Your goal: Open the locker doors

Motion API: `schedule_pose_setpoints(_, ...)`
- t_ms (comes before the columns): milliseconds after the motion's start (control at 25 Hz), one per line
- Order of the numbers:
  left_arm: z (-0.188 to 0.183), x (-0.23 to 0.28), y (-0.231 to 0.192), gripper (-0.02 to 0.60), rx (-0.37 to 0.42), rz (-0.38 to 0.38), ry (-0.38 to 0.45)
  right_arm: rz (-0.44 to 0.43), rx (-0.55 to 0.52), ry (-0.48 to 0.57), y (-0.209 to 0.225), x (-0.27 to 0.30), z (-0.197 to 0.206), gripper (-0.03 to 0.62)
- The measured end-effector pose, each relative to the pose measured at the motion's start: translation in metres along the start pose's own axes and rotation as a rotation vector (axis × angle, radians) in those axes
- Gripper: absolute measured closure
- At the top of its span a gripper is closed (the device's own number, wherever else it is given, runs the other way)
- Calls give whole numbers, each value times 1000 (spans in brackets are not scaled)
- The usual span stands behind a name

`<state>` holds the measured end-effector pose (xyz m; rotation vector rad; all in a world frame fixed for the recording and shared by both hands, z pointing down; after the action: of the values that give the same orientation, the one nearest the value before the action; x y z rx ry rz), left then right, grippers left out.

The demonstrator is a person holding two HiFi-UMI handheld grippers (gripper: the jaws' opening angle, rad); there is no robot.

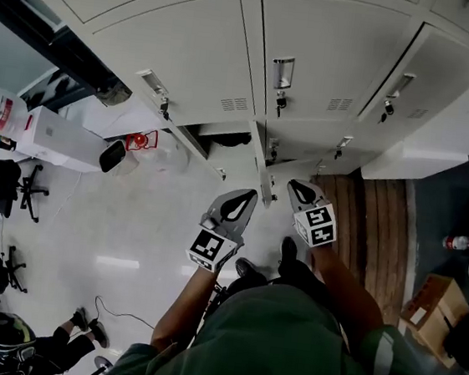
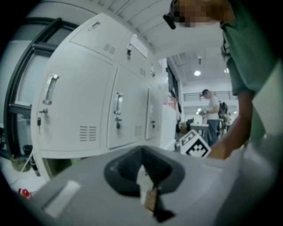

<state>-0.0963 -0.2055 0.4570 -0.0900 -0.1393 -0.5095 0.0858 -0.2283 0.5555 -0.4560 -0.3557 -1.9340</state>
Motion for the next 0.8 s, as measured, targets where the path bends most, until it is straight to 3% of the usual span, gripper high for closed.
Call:
schedule_pose_setpoints(280,-16,26,-6,591,17,-134,28,-53,-3,21,45,47,-1,574)
schedule_pose_setpoints(800,39,30,-31,591,-71,-316,-22,-69,17,-26,62,187,57,572)
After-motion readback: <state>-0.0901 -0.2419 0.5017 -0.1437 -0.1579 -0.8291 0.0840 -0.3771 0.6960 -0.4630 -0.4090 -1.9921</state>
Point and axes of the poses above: the fingertips, and each gripper's own axes: x forward along the fingers, y to its right, z out of its underside, the point moved 7 cm from there along -x, backward along the fingers, and after that the axes turned 5 degrees about z, right-handed, at the moved point
